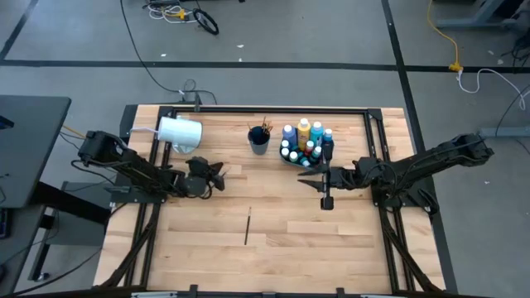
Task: Pick & Place Paint Supplies
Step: Put the gold paint brush into the blue cup
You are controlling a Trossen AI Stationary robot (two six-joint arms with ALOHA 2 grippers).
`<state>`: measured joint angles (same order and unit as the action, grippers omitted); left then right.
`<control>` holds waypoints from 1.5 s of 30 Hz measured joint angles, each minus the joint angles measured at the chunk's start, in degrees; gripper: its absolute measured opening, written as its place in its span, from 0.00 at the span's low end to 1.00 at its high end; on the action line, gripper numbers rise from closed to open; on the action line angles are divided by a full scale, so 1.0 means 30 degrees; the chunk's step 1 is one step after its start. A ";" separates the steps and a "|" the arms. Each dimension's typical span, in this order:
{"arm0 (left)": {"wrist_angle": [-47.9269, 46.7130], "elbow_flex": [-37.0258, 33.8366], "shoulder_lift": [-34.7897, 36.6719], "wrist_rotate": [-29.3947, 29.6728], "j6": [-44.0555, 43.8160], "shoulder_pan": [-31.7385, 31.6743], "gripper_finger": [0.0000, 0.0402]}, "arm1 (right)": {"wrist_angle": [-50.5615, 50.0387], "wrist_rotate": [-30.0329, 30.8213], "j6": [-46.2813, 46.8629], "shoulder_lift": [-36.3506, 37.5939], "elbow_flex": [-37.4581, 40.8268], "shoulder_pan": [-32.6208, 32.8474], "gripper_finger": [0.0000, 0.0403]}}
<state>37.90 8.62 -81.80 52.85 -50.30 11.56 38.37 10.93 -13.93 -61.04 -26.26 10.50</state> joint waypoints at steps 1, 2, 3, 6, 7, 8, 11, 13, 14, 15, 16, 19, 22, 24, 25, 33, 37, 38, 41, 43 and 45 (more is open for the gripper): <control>0.0001 0.0000 0.0000 -0.0222 0.0086 -0.0002 0.02 | -0.0003 0.0014 0.0000 0.0000 0.0000 0.0000 0.18; 0.0002 0.0008 0.0000 -0.0450 0.0399 -0.0002 0.04 | 0.0000 0.0018 -0.0002 0.0000 0.0000 -0.0009 0.18; -0.0017 0.0045 0.0000 -0.0574 0.0921 -0.0002 0.06 | 0.0000 0.0018 -0.0031 0.0000 0.0000 -0.0015 0.18; -0.0023 0.0570 0.0000 -0.1448 0.2588 -0.0002 0.12 | 0.0092 0.0018 -0.0267 0.0000 0.0000 -0.0015 0.18; 0.0011 0.0824 0.0007 -0.1853 0.3114 -0.0002 0.14 | 0.0217 0.0018 -0.0417 0.0000 0.0000 -0.0015 0.18; -0.0010 0.1095 0.0007 -0.2056 0.3640 -0.0002 0.17 | 0.0396 0.0021 -0.0524 0.0000 0.0000 -0.0015 0.18; 0.0056 0.2074 -0.0618 -0.2075 0.4933 -0.0002 0.25 | 0.0820 0.0006 -0.0517 0.0000 0.0000 -0.0004 0.18; 0.0051 0.2549 -0.1355 -0.2089 0.5143 -0.0002 0.30 | 0.0947 0.0004 -0.0517 0.0000 0.0000 0.0000 0.18; 0.0039 0.2821 -0.1927 -0.2309 0.4970 -0.0002 0.32 | 0.0939 0.0011 -0.0517 0.0000 0.0000 0.0000 0.18; 0.0015 0.2940 -0.2419 -0.2372 0.4611 -0.0002 0.34 | 0.0911 0.0004 -0.0517 0.0000 0.0000 0.0000 0.18; -0.0048 0.3096 -0.3032 -0.2351 0.4248 -0.0002 0.36 | 0.0888 -0.0053 -0.0517 0.0000 0.0000 0.0000 0.18; -0.0021 0.3410 -0.4892 -0.1750 0.3439 -0.0002 0.40 | 0.0688 -0.0152 -0.0513 0.0000 0.0000 0.0000 0.18; 0.0028 0.3519 -0.6397 -0.1501 0.1720 -0.0009 0.41 | 0.0406 -0.0186 0.0009 -0.0007 0.0000 0.0000 0.18; 0.0268 0.3600 -0.7162 -0.1308 0.0753 0.0013 0.41 | 0.0318 -0.0186 0.0067 -0.0007 0.0000 0.0000 0.18; 0.0381 0.3629 -0.7503 -0.1063 0.0488 0.0041 0.41 | 0.0270 -0.0186 -0.0022 -0.0006 0.0000 0.0000 0.18; 0.0298 0.3837 -0.8298 -0.0148 0.1005 0.0186 0.32 | 0.0311 -0.0179 -0.0376 -0.0005 0.0000 0.0000 0.18; 0.0334 0.4109 -0.8306 -0.0254 0.2545 0.0160 0.27 | 0.0314 -0.0172 -0.0525 -0.0007 0.0000 0.0000 0.18; 0.0343 0.4232 -0.8311 -0.0400 0.3065 0.0147 0.26 | 0.0321 -0.0172 -0.0525 -0.0007 0.0000 0.0000 0.18; 0.0341 0.4610 -0.8320 -0.0954 0.4066 0.0090 0.26 | 0.0323 -0.0172 -0.0525 -0.0002 0.0000 0.0000 0.18; 0.0336 0.4780 -0.8327 -0.1341 0.4016 -0.0091 0.26 | 0.0328 -0.0172 -0.0525 -0.0003 0.0000 0.0000 0.18; -0.0022 0.4873 -0.8320 -0.1467 0.3486 -0.0243 0.27 | 0.0339 -0.0172 -0.0525 -0.0006 0.0000 0.0000 0.18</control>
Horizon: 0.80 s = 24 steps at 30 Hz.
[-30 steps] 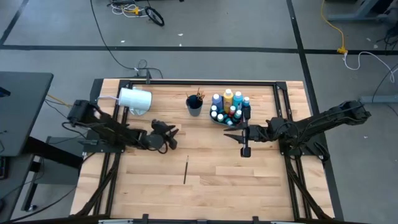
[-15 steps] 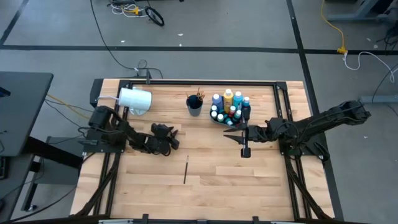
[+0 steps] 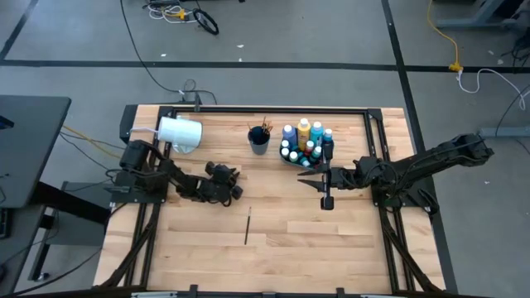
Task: Pick & Place Paint Supplies
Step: Put the gold paint brush into the blue cup
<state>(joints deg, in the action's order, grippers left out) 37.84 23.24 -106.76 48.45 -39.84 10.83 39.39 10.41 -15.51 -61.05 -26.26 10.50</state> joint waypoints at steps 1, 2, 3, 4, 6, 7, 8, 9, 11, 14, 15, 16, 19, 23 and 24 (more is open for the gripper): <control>-0.0245 0.0013 0.0000 -0.0030 -0.0167 -0.0063 0.27 | 0.0000 0.0000 0.0000 0.0002 0.0000 0.0000 0.18; -0.0569 0.0040 0.0013 -0.0071 -0.0410 -0.0101 0.27 | 0.0003 0.0000 0.0000 0.0003 0.0000 -0.0003 0.18; -0.0909 0.0045 0.0025 -0.0100 -0.0661 -0.0115 0.27 | -0.0002 0.0000 0.0000 -0.0002 0.0000 0.0000 0.18; -0.1261 0.0078 0.0036 -0.0055 -0.0974 -0.0115 0.26 | -0.0001 0.0000 0.0000 -0.0002 0.0000 0.0000 0.18; -0.1750 0.0081 0.0051 -0.0008 -0.1560 -0.0115 0.24 | -0.0004 0.0000 0.0000 0.0004 0.0000 0.0000 0.18; -0.1946 0.0081 0.0051 0.0054 -0.1732 -0.0108 0.23 | -0.0011 0.0000 0.0000 -0.0001 0.0000 0.0000 0.18; -0.2034 0.0081 0.0051 0.0096 -0.1895 -0.0095 0.22 | -0.0011 -0.0007 0.0000 -0.0001 0.0000 0.0000 0.18; -0.2070 0.0074 0.0051 0.0152 -0.2058 -0.0093 0.20 | -0.0011 -0.0019 0.0000 -0.0002 0.0000 0.0000 0.18; -0.2107 0.0056 0.0044 0.0326 -0.2244 -0.0093 0.14 | -0.0059 -0.0257 0.0003 0.0002 0.0000 0.0000 0.18; -0.2073 0.0038 0.0000 0.0583 -0.2471 -0.0093 0.03 | -0.0072 -0.0313 0.0000 -0.0002 0.0000 0.0000 0.18; -0.2015 0.0038 -0.0003 0.0634 -0.2597 -0.0093 0.03 | -0.0112 -0.0313 0.0000 -0.0001 0.0000 0.0000 0.18; -0.1807 0.0018 -0.0027 0.0718 -0.2619 -0.0087 0.02 | -0.0135 -0.0313 0.0000 -0.0002 0.0000 0.0000 0.18; -0.0636 -0.0025 -0.0095 0.1168 -0.2055 0.0051 0.02 | -0.0142 -0.0313 0.0000 -0.0002 0.0000 0.0000 0.18; 0.2081 -0.0115 -0.0146 0.1978 -0.0865 0.0338 0.01 | -0.0157 -0.0321 0.0000 -0.0002 0.0000 0.0000 0.18; 0.3071 -0.0076 -0.0139 0.2290 -0.0493 0.0398 0.01 | -0.0164 -0.0324 0.0000 -0.0002 0.0000 0.0000 0.18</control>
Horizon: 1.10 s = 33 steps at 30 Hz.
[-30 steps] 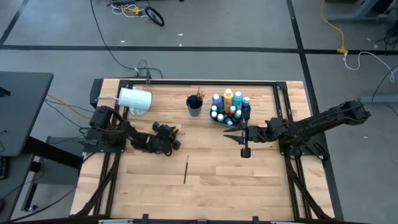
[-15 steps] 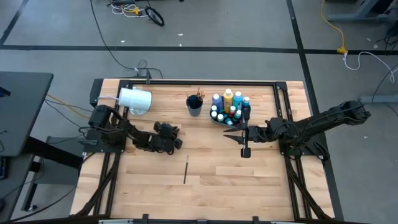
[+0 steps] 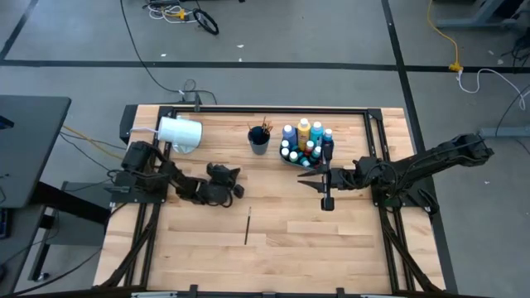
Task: Pick & Place Paint Supplies
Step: Put the gold paint brush into the blue cup
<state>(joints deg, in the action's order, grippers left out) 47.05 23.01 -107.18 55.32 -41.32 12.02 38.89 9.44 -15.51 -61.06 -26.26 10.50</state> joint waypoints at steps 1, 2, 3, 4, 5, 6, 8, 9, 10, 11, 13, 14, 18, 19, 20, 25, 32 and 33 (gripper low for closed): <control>0.0929 0.0032 0.0016 0.0313 0.0325 0.0058 0.01 | -0.0007 -0.0012 0.0001 0.0004 0.0000 0.0000 0.18; 0.1741 0.0028 0.0016 0.0655 0.0685 0.0116 0.01 | -0.0007 -0.0012 0.0000 0.0002 0.0000 0.0000 0.18; 0.2577 0.0004 0.0016 0.0965 0.1154 0.0145 0.01 | -0.0007 -0.0012 0.0006 0.0000 0.0000 0.0000 0.18; 0.3539 0.0008 0.0016 0.1198 0.1699 0.0185 0.01 | -0.0007 -0.0012 0.0007 0.0000 0.0000 0.0000 0.18; 0.4555 0.0019 0.0018 0.1358 0.2299 0.0223 0.01 | -0.0007 -0.0012 0.0000 0.0000 0.0000 0.0000 0.18; 0.5522 0.0017 0.0023 0.1469 0.2921 0.0260 0.01 | 0.0000 -0.0012 0.0000 0.0000 0.0000 0.0000 0.18; 0.7847 0.0011 0.0023 0.1513 0.4425 0.0354 0.01 | -0.0007 -0.0019 0.0004 0.0007 0.0000 0.0000 0.18; 0.9145 0.0019 0.0031 0.1542 0.5197 0.0391 0.00 | -0.0001 -0.0012 0.0021 0.0007 0.0000 0.0000 0.18; 1.0391 0.0026 0.0051 0.1556 0.6027 0.0444 0.00 | -0.0007 -0.0004 0.0206 0.0000 0.0000 0.0000 0.18; 1.1523 0.0026 0.0052 0.1569 0.6882 0.0495 0.00 | -0.0002 0.0003 0.0561 0.0000 0.0000 -0.0007 0.18; 1.3674 0.0026 0.0059 0.1620 0.8574 0.0593 0.00 | 0.0073 0.0005 0.1413 -0.0089 0.0000 -0.0069 0.18; 1.4260 0.0054 0.0096 0.1614 0.9230 0.0642 0.00 | 0.0105 0.0008 0.1726 -0.0209 -0.0007 -0.0130 0.18; 1.4272 0.0412 0.0409 0.1391 0.9866 0.0747 0.00 | 0.0442 0.0012 0.2530 -0.1377 -0.0007 -0.0564 0.18; 1.4256 0.0611 0.0402 0.0952 0.9872 0.0747 0.00 | 0.0649 0.0015 0.2730 -0.1836 -0.0007 -0.0701 0.19; 1.4243 0.0765 0.0402 0.0562 0.9971 0.0748 0.00 | 0.1028 0.0018 0.2999 -0.2371 -0.0007 -0.0825 0.20; 1.4262 0.2328 0.0496 -0.1898 1.1890 0.0754 0.00 | 0.3359 -0.0005 0.4551 -0.5127 -0.0147 -0.1437 0.29; 1.4281 0.5098 0.0496 -0.6158 1.4488 0.0754 0.00 | 0.3436 -0.1048 0.5575 -0.7603 -0.1525 -0.1982 0.45; 1.4234 0.5430 0.0496 -0.6670 1.4734 0.0754 0.00 | 0.3412 -0.1537 0.5547 -0.7779 -0.1697 -0.1965 0.46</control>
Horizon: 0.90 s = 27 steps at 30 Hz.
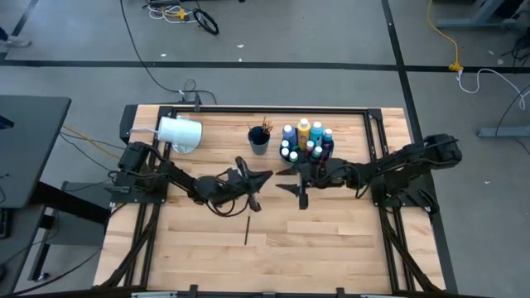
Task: Pick & Place Paint Supplies
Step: Put the gold paint brush into the blue cup
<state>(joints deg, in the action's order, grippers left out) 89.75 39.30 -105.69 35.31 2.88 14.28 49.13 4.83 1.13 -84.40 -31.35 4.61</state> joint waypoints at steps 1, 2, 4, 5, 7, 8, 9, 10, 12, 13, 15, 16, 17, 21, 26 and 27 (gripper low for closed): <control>0.0006 0.0272 0.0000 -0.0401 0.0205 0.0000 0.00 | 0.0017 -0.0470 0.0007 -0.0215 -0.0291 0.0005 0.47; -0.0007 0.0507 0.0000 -0.0720 0.0323 0.0000 0.00 | 0.0081 -0.0852 0.0062 -0.0378 -0.0555 0.0014 0.48; -0.0151 0.0944 0.0002 -0.1501 0.0369 0.0000 0.00 | 0.0054 -0.1482 0.0494 -0.0515 -0.0813 0.0041 0.48; -0.0198 0.1071 0.0007 -0.1807 0.0336 0.0000 0.00 | 0.0086 -0.1735 0.0604 -0.0666 -0.1037 0.0034 0.48; -0.0507 0.1403 0.0008 -0.2239 0.0283 0.0000 0.00 | 0.0086 -0.2302 0.0935 -0.0737 -0.1197 0.0034 0.47; -0.0876 0.1519 0.0021 -0.2363 0.0280 0.0000 0.00 | 0.0125 -0.2612 0.1000 -0.0786 -0.1352 0.0034 0.47; -0.1218 0.1624 0.0022 -0.2360 0.0276 0.0000 0.00 | 0.0358 -0.2891 0.1043 -0.0887 -0.1505 0.0034 0.46; -0.1594 0.1757 0.0015 -0.2365 0.0278 0.0000 0.00 | 0.0500 -0.3134 0.1119 -0.0898 -0.1527 0.0038 0.45; -0.2234 0.2000 0.0022 -0.2407 0.0232 0.0000 0.00 | 0.0649 -0.3444 0.1325 -0.0898 -0.1572 0.0049 0.44; -0.2583 0.2092 0.0022 -0.2411 0.0210 0.0000 0.00 | 0.0734 -0.3444 0.1331 -0.0898 -0.1603 0.0049 0.44; -0.2927 0.2225 0.0022 -0.2441 0.0203 0.0000 0.00 | 0.0891 -0.3452 0.1331 -0.0898 -0.1603 0.0049 0.42; -0.2910 0.2313 0.0022 -0.2485 0.0203 0.0000 0.00 | 0.0901 -0.3451 0.1294 -0.0898 -0.1603 0.0049 0.41; -0.2919 0.2412 0.0022 -0.2563 0.0203 0.0000 0.00 | 0.0894 -0.3451 0.1235 -0.0898 -0.1603 0.0049 0.41; -0.3126 0.2566 0.0022 -0.2598 0.0254 0.0000 0.00 | 0.0883 -0.3422 0.0974 -0.0905 -0.1596 0.0049 0.33; -0.3102 0.2566 0.0022 -0.2652 0.0259 0.0024 0.00 | 0.1003 -0.3436 0.0884 -0.0905 -0.1603 0.0049 0.17; -0.3095 0.2566 0.0022 -0.2659 0.0254 0.0032 0.01 | 0.1010 -0.3437 0.0820 -0.0905 -0.1603 0.0049 0.13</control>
<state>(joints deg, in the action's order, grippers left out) 80.47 47.00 -105.62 27.33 3.64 14.38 52.16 -5.48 3.59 -87.11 -36.16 4.75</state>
